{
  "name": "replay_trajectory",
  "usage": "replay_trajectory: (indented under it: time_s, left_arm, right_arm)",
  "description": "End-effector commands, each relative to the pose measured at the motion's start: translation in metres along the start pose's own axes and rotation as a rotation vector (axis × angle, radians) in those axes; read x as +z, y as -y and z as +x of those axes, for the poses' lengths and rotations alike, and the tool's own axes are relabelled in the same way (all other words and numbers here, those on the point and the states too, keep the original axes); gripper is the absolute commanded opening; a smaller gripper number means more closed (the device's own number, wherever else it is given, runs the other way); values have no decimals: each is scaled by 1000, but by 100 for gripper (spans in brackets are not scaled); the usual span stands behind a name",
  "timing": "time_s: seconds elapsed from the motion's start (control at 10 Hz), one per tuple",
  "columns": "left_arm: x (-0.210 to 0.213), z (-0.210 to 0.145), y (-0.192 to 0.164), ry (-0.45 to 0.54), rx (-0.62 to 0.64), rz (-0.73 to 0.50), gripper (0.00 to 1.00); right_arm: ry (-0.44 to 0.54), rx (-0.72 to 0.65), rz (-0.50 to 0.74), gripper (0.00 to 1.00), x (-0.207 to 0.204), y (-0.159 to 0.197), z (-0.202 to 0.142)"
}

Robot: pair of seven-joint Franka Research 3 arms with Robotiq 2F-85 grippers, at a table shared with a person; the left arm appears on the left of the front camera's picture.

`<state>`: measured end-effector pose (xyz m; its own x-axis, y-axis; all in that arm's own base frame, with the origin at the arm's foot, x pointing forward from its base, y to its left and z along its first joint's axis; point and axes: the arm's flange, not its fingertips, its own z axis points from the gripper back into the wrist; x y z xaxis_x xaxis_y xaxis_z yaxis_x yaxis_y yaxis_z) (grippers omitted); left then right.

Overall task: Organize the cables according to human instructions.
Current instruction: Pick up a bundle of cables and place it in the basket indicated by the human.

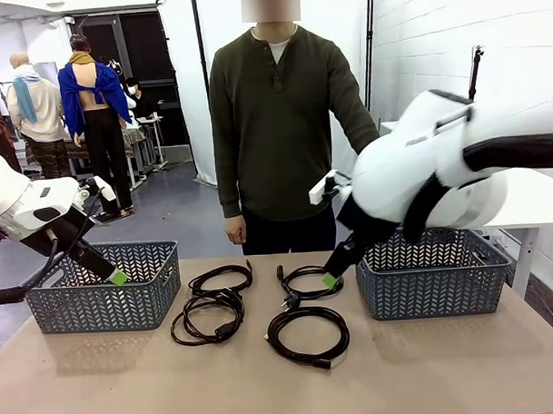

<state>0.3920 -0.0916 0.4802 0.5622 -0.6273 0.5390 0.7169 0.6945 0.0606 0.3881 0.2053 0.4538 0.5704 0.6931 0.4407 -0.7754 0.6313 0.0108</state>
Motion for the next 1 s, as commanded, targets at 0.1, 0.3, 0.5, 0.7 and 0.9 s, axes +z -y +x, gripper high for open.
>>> replay_trajectory:
  time_s: [0.1,0.3,0.5,0.7,0.9]
  left_arm:
    - [0,-1,-1,4,12,-8,100]
    - [0,-1,-1,4,12,-8,100]
    - [0,-1,-1,4,12,-8,100]
    - [0,-1,-1,4,12,-8,100]
    - [0,-1,-1,4,12,-8,100]
  right_arm:
    - [-58,19,-57,100,-31,-9,14]
    - [-88,17,-73,100,-46,-12,14]
    - [-75,35,-34,100,-44,-15,9]
    - [-75,35,-34,100,-44,-15,9]
    - [-75,35,-34,100,-44,-15,9]
